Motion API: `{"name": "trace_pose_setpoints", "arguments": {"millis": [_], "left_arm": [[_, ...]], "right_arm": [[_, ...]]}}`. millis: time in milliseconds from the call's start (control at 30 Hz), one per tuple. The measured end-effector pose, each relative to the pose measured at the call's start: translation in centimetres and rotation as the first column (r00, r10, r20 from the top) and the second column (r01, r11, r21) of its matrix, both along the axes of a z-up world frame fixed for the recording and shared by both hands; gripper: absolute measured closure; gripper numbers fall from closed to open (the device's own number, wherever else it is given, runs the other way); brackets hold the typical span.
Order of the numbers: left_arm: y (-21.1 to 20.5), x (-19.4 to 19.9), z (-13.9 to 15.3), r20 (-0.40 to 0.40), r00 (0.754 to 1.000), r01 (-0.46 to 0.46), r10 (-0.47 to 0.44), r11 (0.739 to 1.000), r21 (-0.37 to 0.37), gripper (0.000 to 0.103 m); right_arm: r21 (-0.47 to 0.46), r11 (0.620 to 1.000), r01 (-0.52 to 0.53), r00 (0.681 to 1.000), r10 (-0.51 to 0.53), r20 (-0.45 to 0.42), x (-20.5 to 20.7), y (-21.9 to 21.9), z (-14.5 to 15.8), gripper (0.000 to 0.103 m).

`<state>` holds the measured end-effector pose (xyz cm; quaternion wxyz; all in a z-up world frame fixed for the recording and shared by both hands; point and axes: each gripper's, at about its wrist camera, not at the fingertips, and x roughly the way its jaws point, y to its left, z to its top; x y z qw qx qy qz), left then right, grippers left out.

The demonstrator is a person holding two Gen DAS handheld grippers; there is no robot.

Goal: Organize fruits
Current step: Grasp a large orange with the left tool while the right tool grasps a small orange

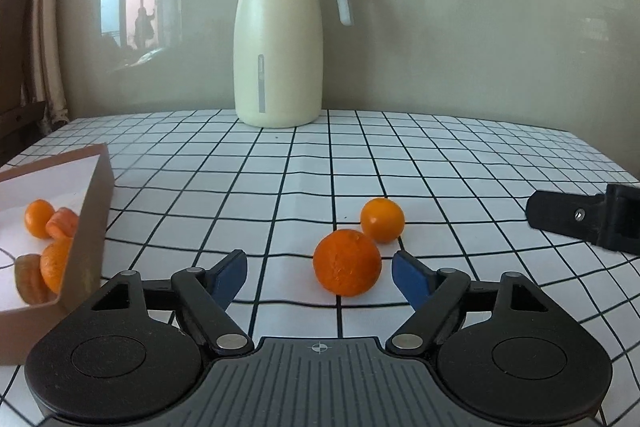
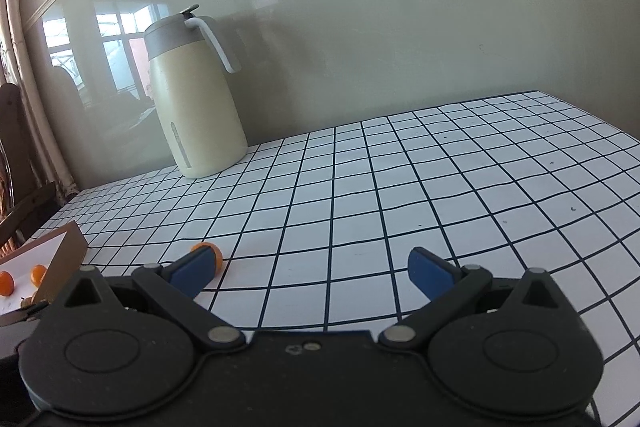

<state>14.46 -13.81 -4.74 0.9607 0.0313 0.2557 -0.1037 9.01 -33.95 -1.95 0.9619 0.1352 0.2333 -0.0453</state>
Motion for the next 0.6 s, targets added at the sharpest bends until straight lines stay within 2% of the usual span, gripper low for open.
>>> {"name": "trace_pose_setpoints", "arguments": {"millis": [100,267,333,600], "left_arm": [[-0.5,0.4,-0.2,-0.021,1.000,0.009,-0.009,1.000,0.014,0.041],[-0.7,0.9,-0.2,-0.036,0.999,0.025,-0.024,1.000,0.016,0.049],[-0.7,1.0,-0.1,-0.037,0.999,0.027,-0.026,1.000,0.014,0.062],[0.5,1.9,0.1,-0.057,0.998,0.009,-0.009,1.000,0.001,0.065]], "right_arm": [[0.002,1.000,-0.008,1.000,0.008,-0.005,0.4,0.2,-0.1,0.007],[0.005,1.000,-0.020,1.000,0.020,-0.017,1.3,0.7,-0.3,0.009],[0.000,1.000,-0.027,0.999,0.027,-0.020,1.6,0.8,-0.4,0.010],[-0.001,0.998,-0.063,0.996,0.063,-0.055,3.2,1.7,-1.1,0.017]]}}
